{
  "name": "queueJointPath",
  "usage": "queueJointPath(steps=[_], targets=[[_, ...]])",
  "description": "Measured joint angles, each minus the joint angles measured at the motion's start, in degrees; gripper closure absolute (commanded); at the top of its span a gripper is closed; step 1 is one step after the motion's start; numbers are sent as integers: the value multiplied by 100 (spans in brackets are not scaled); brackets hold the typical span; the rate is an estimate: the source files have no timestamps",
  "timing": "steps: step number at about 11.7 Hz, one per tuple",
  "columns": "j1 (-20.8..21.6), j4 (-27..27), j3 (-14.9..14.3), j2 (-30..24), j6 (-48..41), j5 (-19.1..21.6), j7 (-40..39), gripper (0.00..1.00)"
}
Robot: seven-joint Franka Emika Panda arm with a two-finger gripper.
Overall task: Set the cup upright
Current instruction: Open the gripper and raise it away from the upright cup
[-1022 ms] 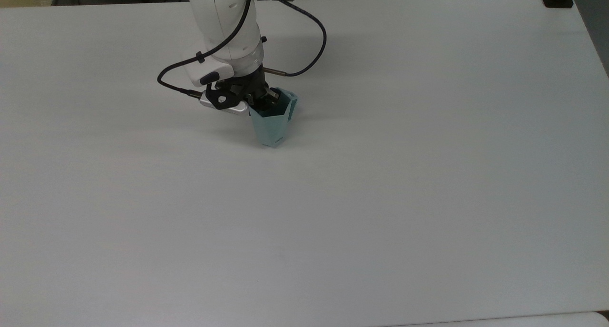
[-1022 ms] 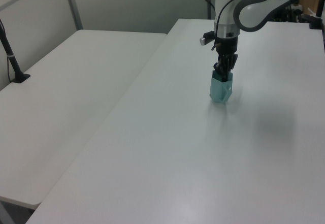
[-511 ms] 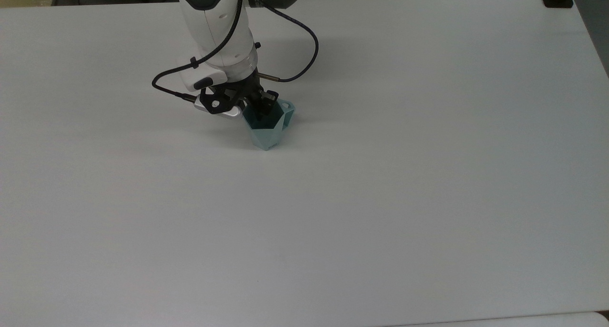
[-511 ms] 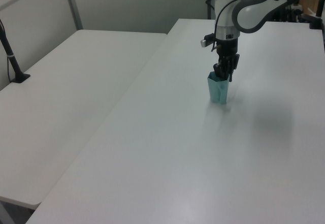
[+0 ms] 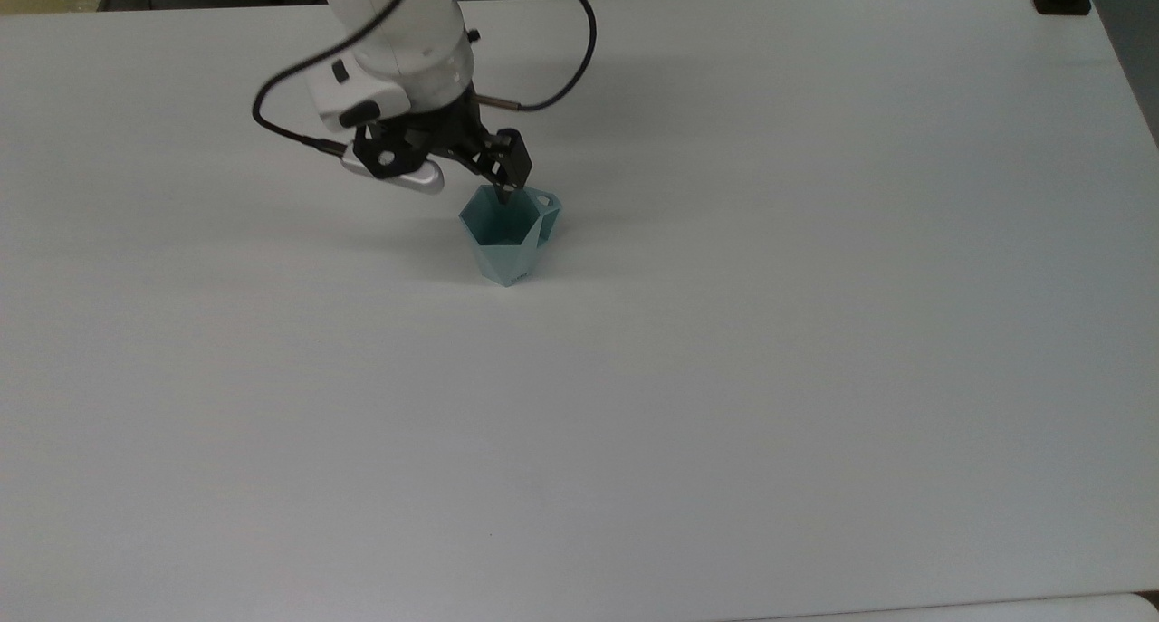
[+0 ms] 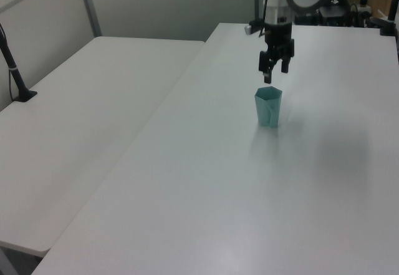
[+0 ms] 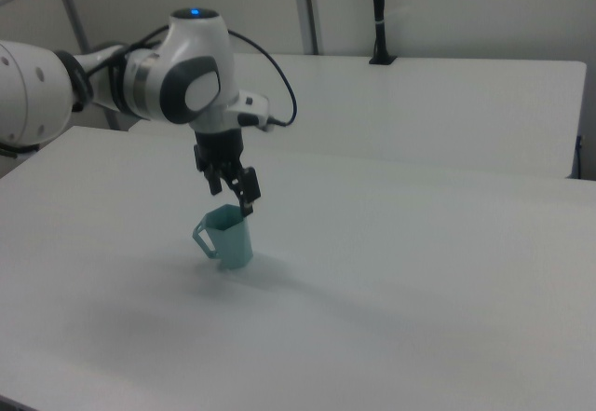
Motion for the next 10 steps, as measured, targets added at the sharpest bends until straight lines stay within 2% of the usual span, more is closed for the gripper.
queueJointPath(steps=[2, 4, 6, 7, 10], targets=[[-17, 189, -26, -205, -28, 0, -12, 0], [-126, 440, -192, -514, -29, 0, -98, 0], [-319, 534, -293, -950, -234, 0, -981, 0], [-367, 534, -305, -1159, -620, -3, -1418, 0], [-465, 533, -338, -1402, -1171, -94, -2006, 0]])
